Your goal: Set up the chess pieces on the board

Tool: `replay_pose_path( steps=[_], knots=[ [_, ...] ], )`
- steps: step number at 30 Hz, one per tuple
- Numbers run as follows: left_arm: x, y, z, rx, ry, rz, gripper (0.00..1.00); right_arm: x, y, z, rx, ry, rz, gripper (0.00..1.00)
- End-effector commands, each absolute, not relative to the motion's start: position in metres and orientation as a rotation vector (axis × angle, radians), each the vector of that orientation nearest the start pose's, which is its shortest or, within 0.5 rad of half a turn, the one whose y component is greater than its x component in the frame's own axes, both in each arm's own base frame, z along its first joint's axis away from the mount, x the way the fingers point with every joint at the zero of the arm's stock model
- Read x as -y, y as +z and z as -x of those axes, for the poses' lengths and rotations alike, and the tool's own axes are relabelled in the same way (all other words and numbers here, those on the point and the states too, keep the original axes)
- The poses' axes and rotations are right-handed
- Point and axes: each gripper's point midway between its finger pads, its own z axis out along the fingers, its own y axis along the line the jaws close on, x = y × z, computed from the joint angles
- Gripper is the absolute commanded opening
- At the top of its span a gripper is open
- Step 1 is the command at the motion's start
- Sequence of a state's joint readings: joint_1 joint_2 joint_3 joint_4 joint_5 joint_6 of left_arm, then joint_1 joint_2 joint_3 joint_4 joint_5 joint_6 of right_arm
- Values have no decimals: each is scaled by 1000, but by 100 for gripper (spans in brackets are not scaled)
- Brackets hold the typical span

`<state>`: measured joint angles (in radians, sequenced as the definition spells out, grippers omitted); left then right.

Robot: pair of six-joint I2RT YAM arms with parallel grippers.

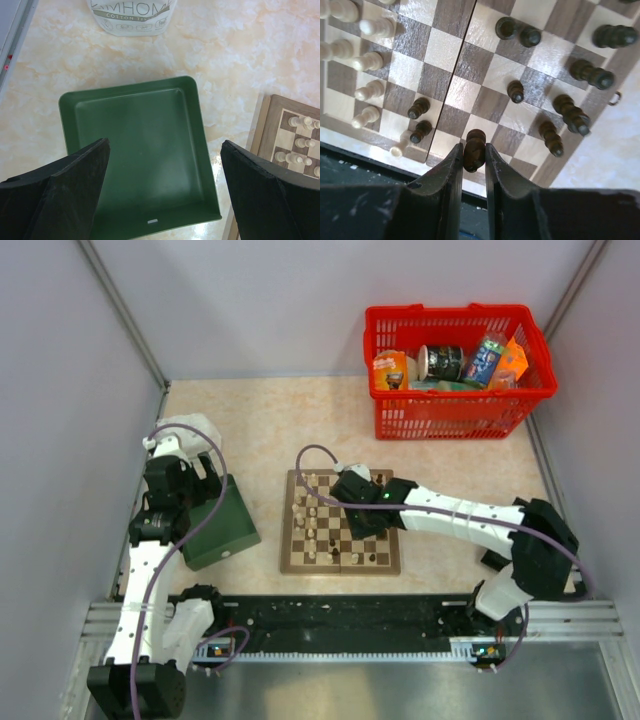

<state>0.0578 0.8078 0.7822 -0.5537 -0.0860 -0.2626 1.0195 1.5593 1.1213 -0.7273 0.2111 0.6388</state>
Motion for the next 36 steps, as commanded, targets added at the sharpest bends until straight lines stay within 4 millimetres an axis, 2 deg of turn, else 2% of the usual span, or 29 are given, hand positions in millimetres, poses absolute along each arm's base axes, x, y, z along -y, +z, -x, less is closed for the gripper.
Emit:
replay_pose_path(
  steps=[1,3,7,13,19,23,32,36],
  knots=[
    [-20,192,-272,-2091,-31,389,98,-272,139,-193,-2538,277,382,20],
    [-21,193,-272,-2089,-25,389,98,-263,143,-188,-2545,280,361,21],
    [-21,193,-272,-2088,-26,387,98,-237,135,-172,-2600,233,330,20],
    [-20,193,-273,-2092,-30,387,98,-220,111,-160,-2654,181,294,21],
    [-18,192,-273,-2094,-42,384,98,-219,86,-167,-2667,131,292,21],
    [-19,192,-273,-2096,-39,385,98,-213,77,-171,-2667,74,292,20],
    [-18,191,-273,-2098,-42,383,98,-218,72,-185,-2644,128,230,21],
    [-19,191,-273,-2099,-38,385,98,-217,69,-185,-2650,120,237,21]
  ],
)
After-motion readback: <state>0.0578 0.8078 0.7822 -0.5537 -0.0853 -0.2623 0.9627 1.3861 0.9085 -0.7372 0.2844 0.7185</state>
